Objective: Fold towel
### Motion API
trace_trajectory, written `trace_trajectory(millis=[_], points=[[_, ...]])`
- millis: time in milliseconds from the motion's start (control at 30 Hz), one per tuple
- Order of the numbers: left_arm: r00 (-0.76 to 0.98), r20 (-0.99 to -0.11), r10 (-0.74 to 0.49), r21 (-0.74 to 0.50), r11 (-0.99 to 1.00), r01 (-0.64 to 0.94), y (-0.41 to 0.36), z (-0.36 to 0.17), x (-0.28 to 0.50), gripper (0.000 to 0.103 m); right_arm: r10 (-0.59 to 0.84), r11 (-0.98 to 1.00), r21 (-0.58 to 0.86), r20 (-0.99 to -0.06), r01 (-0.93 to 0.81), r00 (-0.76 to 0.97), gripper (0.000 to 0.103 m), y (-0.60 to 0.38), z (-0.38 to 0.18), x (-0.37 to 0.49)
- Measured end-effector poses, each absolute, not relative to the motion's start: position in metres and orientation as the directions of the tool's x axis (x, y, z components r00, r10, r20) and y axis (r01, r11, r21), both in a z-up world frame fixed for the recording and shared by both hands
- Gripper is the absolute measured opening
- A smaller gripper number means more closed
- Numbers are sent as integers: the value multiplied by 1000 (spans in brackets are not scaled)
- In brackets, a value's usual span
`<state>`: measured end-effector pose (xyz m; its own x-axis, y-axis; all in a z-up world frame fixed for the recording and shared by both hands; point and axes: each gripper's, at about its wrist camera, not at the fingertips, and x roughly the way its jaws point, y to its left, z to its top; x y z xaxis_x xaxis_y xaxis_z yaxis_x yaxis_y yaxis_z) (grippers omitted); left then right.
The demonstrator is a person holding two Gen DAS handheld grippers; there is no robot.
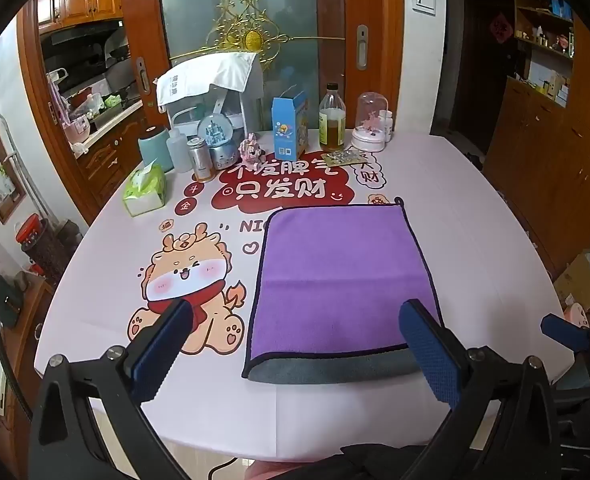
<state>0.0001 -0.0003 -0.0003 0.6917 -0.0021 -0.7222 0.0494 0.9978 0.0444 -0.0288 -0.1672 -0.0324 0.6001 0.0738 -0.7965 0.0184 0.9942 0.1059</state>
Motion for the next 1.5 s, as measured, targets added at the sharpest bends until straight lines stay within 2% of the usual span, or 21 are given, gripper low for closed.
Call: trace_trajectory(millis=[1500], points=[[675, -738, -7, 23, 999, 37, 8, -8, -1, 102, 73, 994, 103, -809, 19, 583, 102, -161, -35, -30]])
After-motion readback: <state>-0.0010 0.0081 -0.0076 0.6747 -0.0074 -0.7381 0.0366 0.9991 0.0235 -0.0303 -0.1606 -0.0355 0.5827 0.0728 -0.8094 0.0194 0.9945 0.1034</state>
